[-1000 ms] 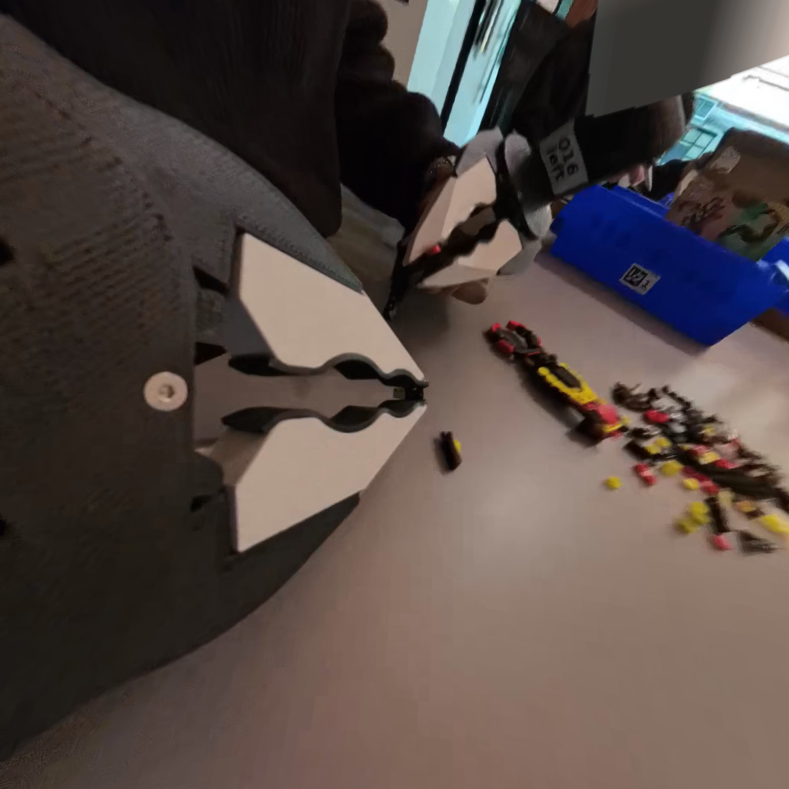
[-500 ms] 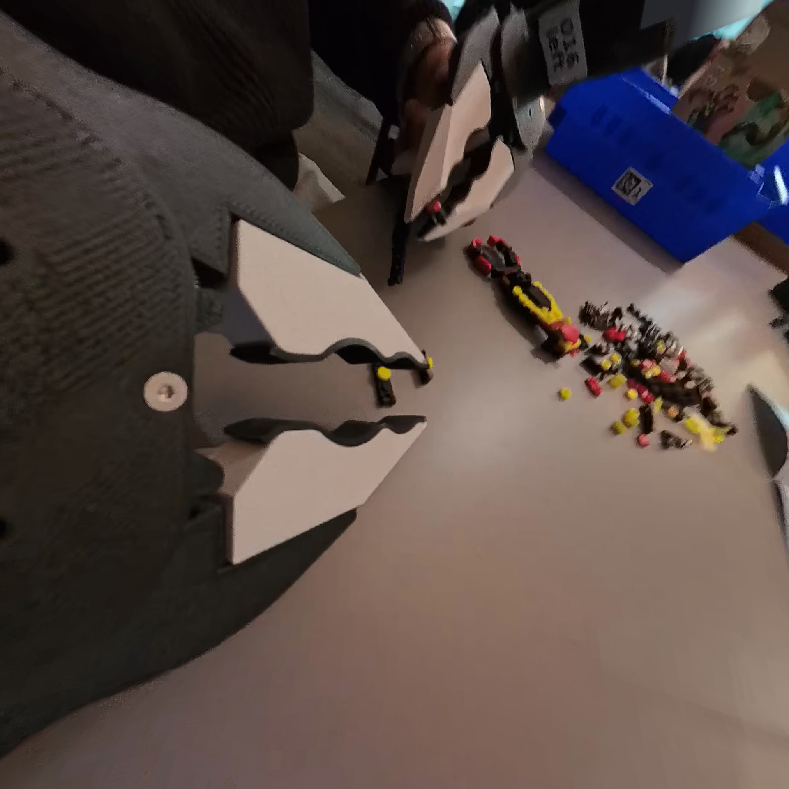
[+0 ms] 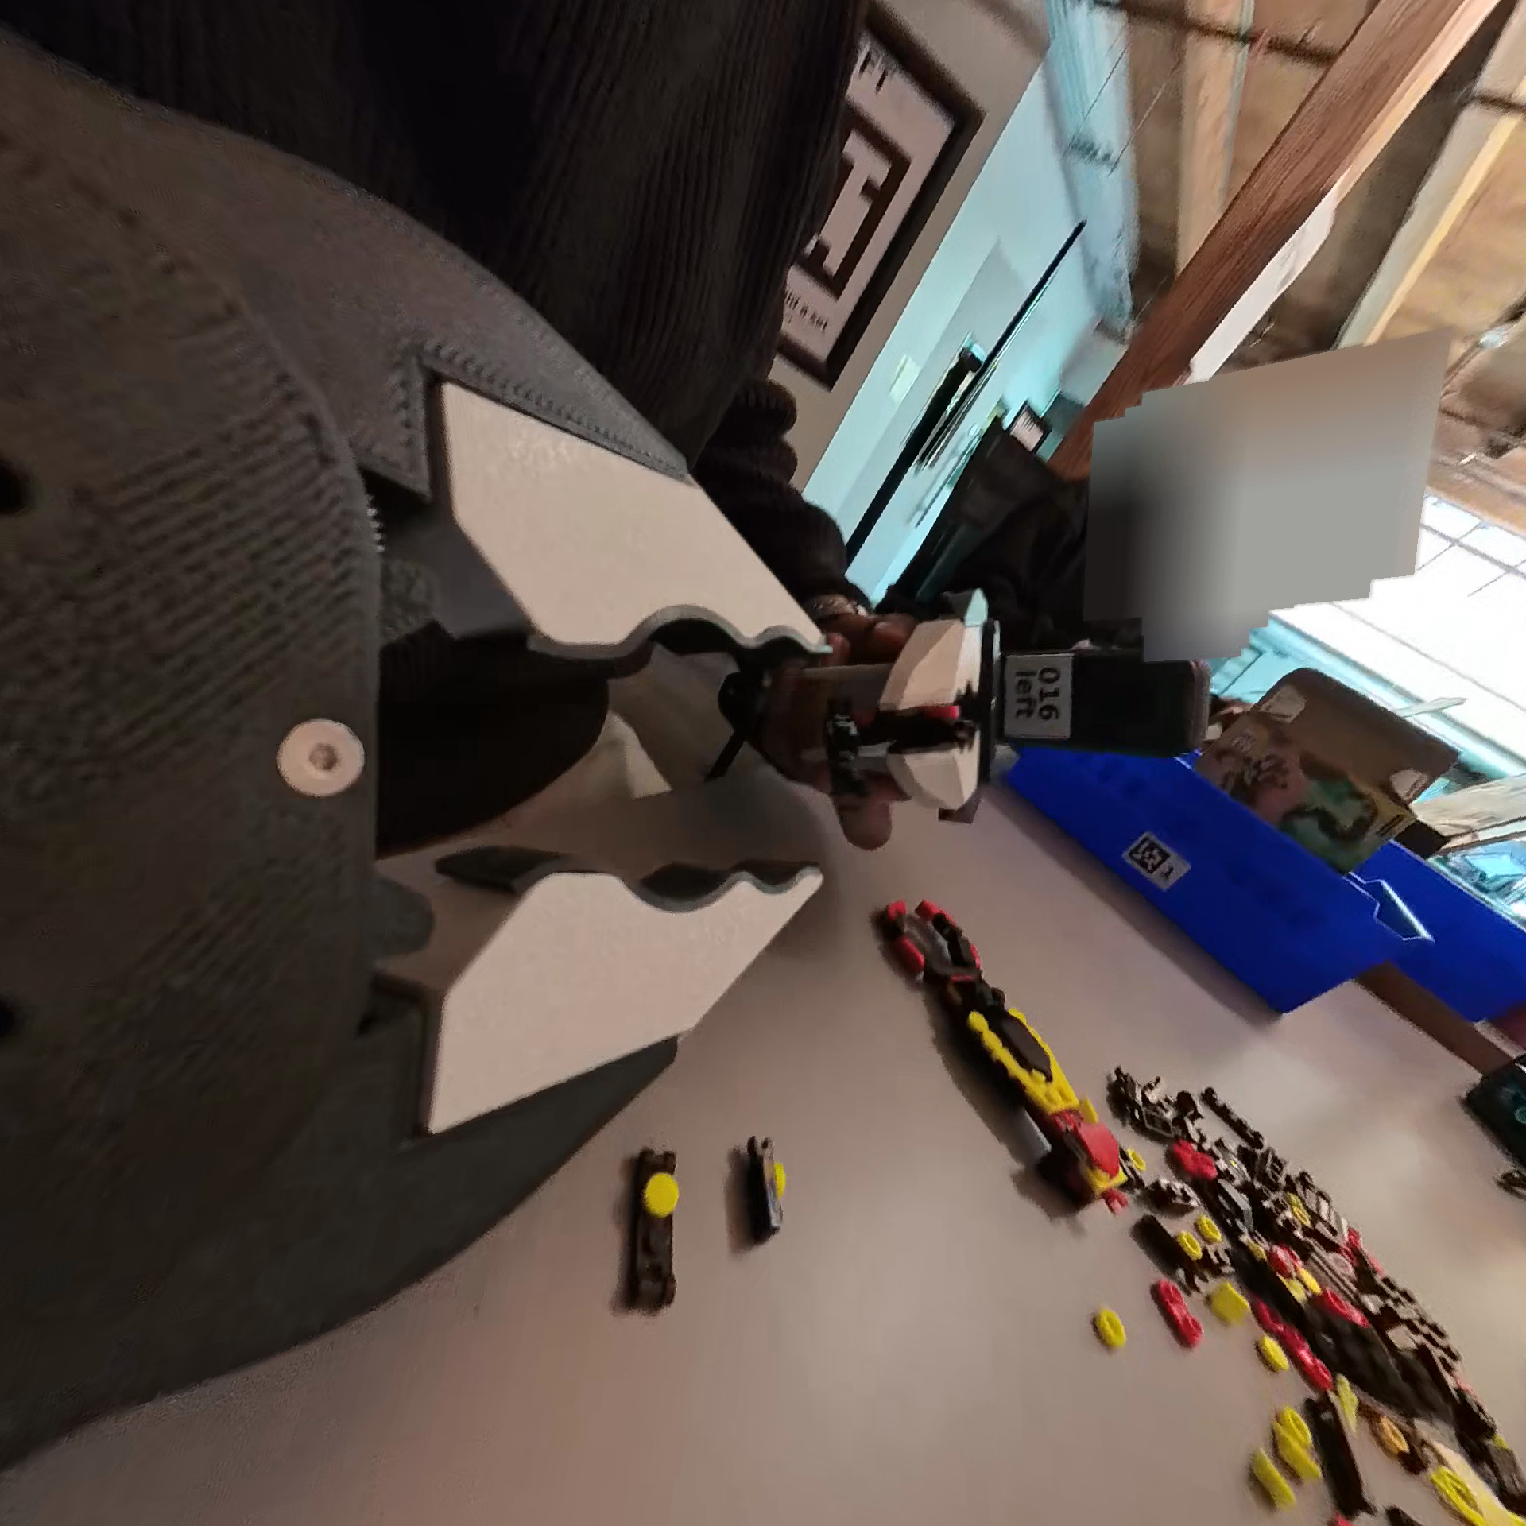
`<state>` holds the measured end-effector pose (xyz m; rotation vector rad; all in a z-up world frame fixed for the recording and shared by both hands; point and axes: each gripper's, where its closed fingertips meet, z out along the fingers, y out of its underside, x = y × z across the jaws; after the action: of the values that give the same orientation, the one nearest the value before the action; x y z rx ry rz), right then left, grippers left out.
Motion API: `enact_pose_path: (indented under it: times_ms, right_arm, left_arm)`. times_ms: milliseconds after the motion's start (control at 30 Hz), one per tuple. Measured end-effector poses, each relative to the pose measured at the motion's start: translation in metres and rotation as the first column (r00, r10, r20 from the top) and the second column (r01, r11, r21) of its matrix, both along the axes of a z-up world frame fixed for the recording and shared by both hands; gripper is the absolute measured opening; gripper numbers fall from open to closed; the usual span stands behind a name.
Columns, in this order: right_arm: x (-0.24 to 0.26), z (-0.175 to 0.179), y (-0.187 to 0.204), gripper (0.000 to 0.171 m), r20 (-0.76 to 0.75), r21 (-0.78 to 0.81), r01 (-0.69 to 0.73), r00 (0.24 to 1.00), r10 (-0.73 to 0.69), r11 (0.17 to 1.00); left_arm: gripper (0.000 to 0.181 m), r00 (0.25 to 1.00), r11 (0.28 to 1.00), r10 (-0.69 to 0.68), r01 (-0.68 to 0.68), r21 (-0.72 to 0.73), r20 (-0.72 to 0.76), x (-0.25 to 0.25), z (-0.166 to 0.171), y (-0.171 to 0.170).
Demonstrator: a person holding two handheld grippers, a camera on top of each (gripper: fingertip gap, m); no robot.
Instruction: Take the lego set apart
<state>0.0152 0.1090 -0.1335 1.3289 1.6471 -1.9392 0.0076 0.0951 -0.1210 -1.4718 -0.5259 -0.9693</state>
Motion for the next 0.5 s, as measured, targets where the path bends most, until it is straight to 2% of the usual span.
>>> enact_pose_path:
  times_ms: [100, 133, 200, 233, 333, 400, 500]
  right_arm:
    - [0.0, -0.001, -0.001, 0.044, 0.053, -0.054, -0.001, 0.999, 0.004, 0.999]
    - [-0.001, -0.002, 0.0, 0.039, 0.063, -0.056, 0.002, 0.998, 0.002, 0.998]
    - [0.001, -0.005, -0.001, 0.016, 0.07, -0.042, -0.011, 0.997, 0.014, 0.999]
    - [0.002, -0.005, -0.001, 0.01, 0.068, -0.04, -0.019, 0.997, 0.022, 0.999]
    - [0.003, -0.001, -0.001, 0.004, 0.069, -0.069, -0.028, 0.997, 0.032, 0.997]
    - [0.002, 0.0, 0.002, 0.003, 0.075, -0.088, -0.018, 0.997, 0.024, 0.996]
    - [0.002, 0.004, 0.004, 0.003, 0.065, -0.111, -0.021, 0.998, 0.028, 0.994]
  left_arm:
    - [0.005, 1.0, 1.0, -0.018, 0.018, 0.002, -0.006, 0.006, 0.0, 0.003]
    - [0.005, 1.0, 1.0, -0.023, 0.023, 0.005, -0.007, 0.008, 0.0, 0.004]
    - [0.005, 1.0, 1.0, -0.026, 0.026, 0.002, -0.013, 0.01, -0.001, 0.005]
    - [0.005, 1.0, 1.0, -0.021, 0.021, -0.008, -0.021, 0.01, -0.003, 0.005]
    - [0.007, 0.999, 1.0, -0.001, 0.001, -0.024, -0.035, 0.007, -0.006, 0.006]
    - [0.026, 0.999, 1.0, 0.008, -0.009, -0.024, -0.033, 0.006, -0.006, 0.006]
    - [0.041, 0.998, 0.998, 0.004, -0.008, -0.065, -0.059, 0.008, -0.013, 0.008]
